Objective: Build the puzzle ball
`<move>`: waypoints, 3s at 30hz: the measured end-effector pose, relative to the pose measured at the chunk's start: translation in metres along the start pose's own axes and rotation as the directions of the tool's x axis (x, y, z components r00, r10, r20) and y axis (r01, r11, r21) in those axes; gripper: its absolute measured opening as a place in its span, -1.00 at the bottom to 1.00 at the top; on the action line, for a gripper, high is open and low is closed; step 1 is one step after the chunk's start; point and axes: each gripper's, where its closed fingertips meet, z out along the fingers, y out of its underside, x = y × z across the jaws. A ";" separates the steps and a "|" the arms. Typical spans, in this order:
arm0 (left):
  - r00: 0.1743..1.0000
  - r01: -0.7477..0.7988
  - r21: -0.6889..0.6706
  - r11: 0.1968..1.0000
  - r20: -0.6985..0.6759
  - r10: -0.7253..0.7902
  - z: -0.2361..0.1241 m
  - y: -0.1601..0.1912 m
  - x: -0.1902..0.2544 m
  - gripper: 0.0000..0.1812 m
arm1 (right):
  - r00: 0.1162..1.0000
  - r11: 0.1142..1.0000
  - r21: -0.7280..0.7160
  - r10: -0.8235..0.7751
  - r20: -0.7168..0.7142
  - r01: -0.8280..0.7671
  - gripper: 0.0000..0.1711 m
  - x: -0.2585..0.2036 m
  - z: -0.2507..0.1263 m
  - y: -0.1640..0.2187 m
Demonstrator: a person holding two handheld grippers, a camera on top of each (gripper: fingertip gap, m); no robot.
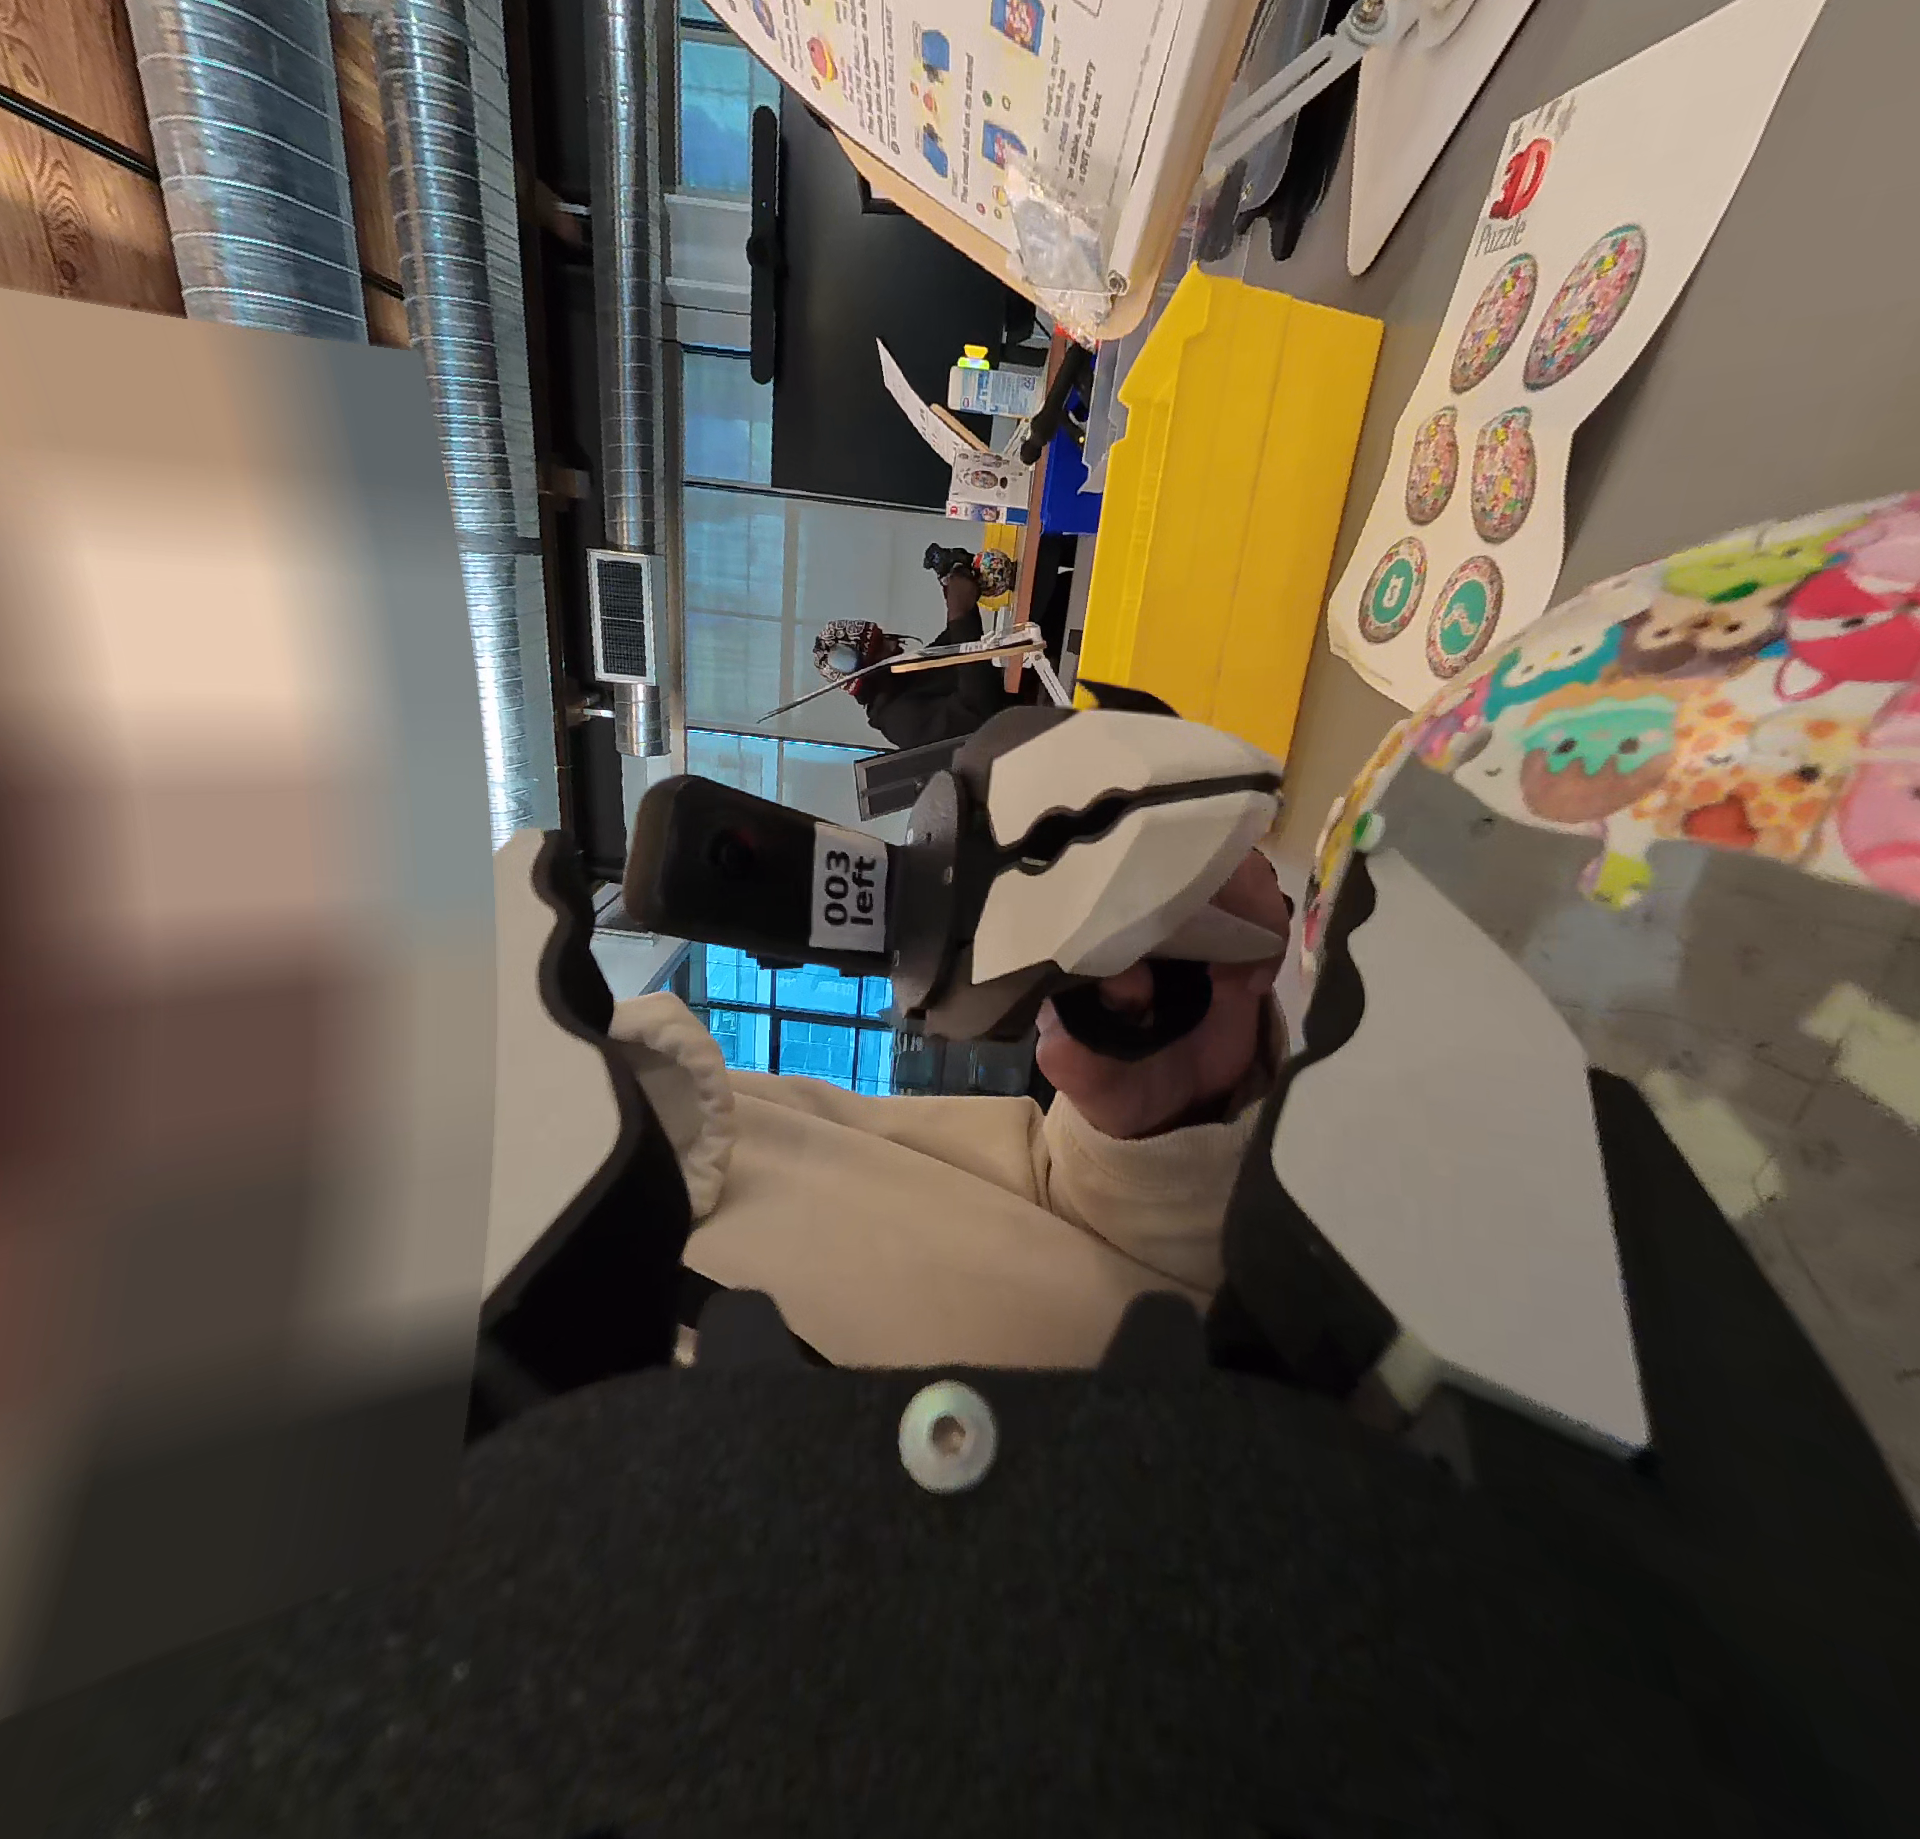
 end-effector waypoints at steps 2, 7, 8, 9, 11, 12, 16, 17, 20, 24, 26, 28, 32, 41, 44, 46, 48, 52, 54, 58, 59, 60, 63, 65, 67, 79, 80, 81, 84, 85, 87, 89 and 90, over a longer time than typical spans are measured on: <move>1.000 0.004 -0.016 1.000 -0.015 -0.004 0.004 0.005 0.003 -1.00 | 1.000 1.000 -0.002 0.004 0.009 -0.004 0.53 -0.001 0.001 0.000; 1.000 0.020 -0.006 1.000 0.022 -0.020 -0.002 0.006 -0.008 -1.00 | 1.000 1.000 -0.009 0.009 0.009 -0.008 0.52 0.000 0.001 0.000; 0.999 0.024 0.002 1.000 0.039 -0.025 -0.007 0.006 -0.012 -1.00 | 1.000 1.000 -0.015 0.006 0.001 -0.006 0.51 0.001 0.000 0.001; 0.998 0.037 -0.002 0.999 0.046 -0.036 -0.010 0.007 -0.015 -1.00 | 1.000 1.000 -0.017 0.007 -0.002 -0.007 0.51 0.001 0.000 0.002; 0.997 0.061 0.005 0.998 0.042 -0.061 -0.015 0.010 -0.017 -1.00 | 1.000 1.000 -0.017 0.012 -0.009 -0.012 0.51 0.003 -0.002 0.003; 0.997 0.070 0.009 0.998 0.028 -0.070 -0.016 0.011 -0.014 -1.00 | 1.000 1.000 -0.023 0.012 -0.018 -0.013 0.51 0.004 -0.002 0.004; 1.000 0.026 -0.022 0.999 0.010 -0.026 -0.008 0.016 0.001 -1.00 | 0.999 0.999 -0.044 0.019 -0.029 -0.020 0.51 0.008 -0.001 0.007; 1.000 0.011 -0.023 1.000 0.015 -0.011 -0.007 0.016 0.003 -1.00 | 0.999 0.999 -0.048 0.018 -0.029 -0.019 0.50 0.008 0.000 0.008; 1.000 0.003 -0.015 1.000 0.007 -0.003 -0.005 0.011 0.006 -1.00 | 0.999 0.998 -0.060 0.015 -0.030 -0.017 0.50 0.007 0.001 0.009; 1.000 0.007 -0.029 1.000 -0.007 -0.007 -0.002 0.014 0.007 -1.00 | 1.000 0.997 -0.070 0.018 -0.019 -0.020 0.50 0.005 0.003 0.012; 1.000 0.023 -0.024 0.999 -0.011 -0.023 -0.003 0.013 0.006 -1.00 | 1.000 0.997 -0.073 0.026 -0.012 -0.027 0.49 0.005 0.003 0.012; 1.000 0.030 0.005 1.000 0.006 -0.030 -0.009 0.008 0.002 -1.00 | 1.000 0.997 -0.075 0.025 -0.019 -0.026 0.48 0.006 0.003 0.012; 1.000 0.024 -0.006 1.000 0.002 -0.024 -0.007 0.011 0.001 -1.00 | 0.999 0.996 -0.079 0.029 -0.014 -0.030 0.48 0.006 0.004 0.011; 1.000 0.015 -0.021 1.000 -0.009 -0.015 -0.003 0.015 0.006 -1.00 | 0.997 0.993 -0.094 0.077 0.025 -0.074 0.47 0.003 0.004 0.008; 1.000 0.019 -0.006 1.000 -0.005 -0.019 -0.006 0.011 0.005 -1.00 | 0.998 0.994 -0.093 0.062 0.003 -0.062 0.44 0.006 0.001 0.008; 1.000 0.022 -0.006 1.000 -0.011 -0.022 -0.006 0.011 0.005 -1.00 | 0.998 0.994 -0.093 0.055 0.003 -0.054 0.44 0.004 0.001 0.007; 1.000 0.016 -0.017 1.000 -0.018 -0.017 -0.002 0.013 0.007 -1.00 | 0.999 0.993 -0.109 0.048 -0.001 -0.048 0.44 0.004 0.003 0.008; 1.000 0.016 -0.016 1.000 -0.016 -0.017 0.000 0.014 0.007 -1.00 | 0.998 0.991 -0.114 0.068 0.014 -0.066 0.47 0.003 0.003 0.008; 1.000 0.010 -0.021 1.000 -0.004 -0.010 -0.001 0.014 0.006 -1.00 | 0.999 0.992 -0.112 0.052 -0.002 -0.052 0.42 0.006 0.002 0.008; 1.000 0.012 0.000 1.000 -0.010 -0.012 -0.006 0.009 0.009 -1.00 | 0.999 0.992 -0.112 0.051 -0.009 -0.052 0.43 0.007 0.001 0.009; 1.000 0.010 -0.002 1.000 -0.015 -0.010 -0.006 0.009 0.010 -1.00 | 0.999 0.992 -0.116 0.052 -0.008 -0.052 0.42 0.007 0.001 0.010; 1.000 0.006 -0.006 1.000 -0.021 -0.006 -0.005 0.010 0.012 -1.00 | 0.999 0.991 -0.125 0.054 -0.003 -0.054 0.42 0.006 0.001 0.011; 1.000 0.000 0.001 1.000 -0.025 0.000 -0.001 0.011 0.015 -1.00 | 0.998 0.991 -0.122 0.059 0.003 -0.058 0.44 0.005 0.002 0.010; 1.000 0.005 -0.005 1.000 -0.024 -0.005 -0.001 0.011 0.015 -1.00 | 0.998 0.990 -0.130 0.057 0.004 -0.056 0.45 0.004 0.003 0.010; 1.000 -0.003 -0.013 1.000 -0.006 0.003 -0.003 0.011 0.012 -1.00 | 0.999 0.990 -0.130 0.049 -0.004 -0.049 0.41 0.006 0.003 0.011; 1.000 -0.011 -0.015 1.000 -0.015 0.010 -0.002 0.012 0.021 -1.00 | 0.998 0.990 -0.127 0.057 -0.012 -0.059 0.45 0.004 -0.005 0.014; 1.000 -0.015 -0.022 1.000 -0.011 0.015 -0.002 0.012 0.021 -1.00 | 0.998 0.990 -0.130 0.058 -0.010 -0.059 0.44 0.004 -0.006 0.014; 1.000 -0.023 -0.026 0.999 -0.003 0.023 -0.003 0.011 0.020 -1.00 | 0.998 0.990 -0.132 0.053 -0.014 -0.055 0.41 0.004 -0.007 0.014; 1.000 -0.031 -0.019 0.999 0.000 0.031 -0.006 0.008 0.023 -1.00 | 0.999 0.991 -0.124 0.035 -0.032 -0.039 0.42 0.004 -0.012 0.015; 1.000 -0.030 -0.013 0.999 -0.002 0.030 -0.007 0.007 0.025 -1.00 | 0.999 0.991 -0.127 0.036 -0.031 -0.039 0.42 0.003 -0.013 0.017; 1.000 -0.031 -0.013 0.999 -0.003 0.031 -0.006 0.006 0.027 -1.00 | 0.999 0.991 -0.125 0.032 -0.028 -0.035 0.41 0.001 -0.015 0.018; 0.999 -0.036 -0.022 0.999 -0.002 0.036 -0.004 0.008 0.027 -1.00 | 0.999 0.991 -0.129 0.032 -0.019 -0.034 0.41 0.000 -0.015 0.020; 0.999 -0.036 -0.024 0.999 -0.001 0.036 -0.003 0.009 0.027 -1.00 | 0.999 0.991 -0.127 0.033 -0.016 -0.034 0.41 -0.001 -0.015 0.020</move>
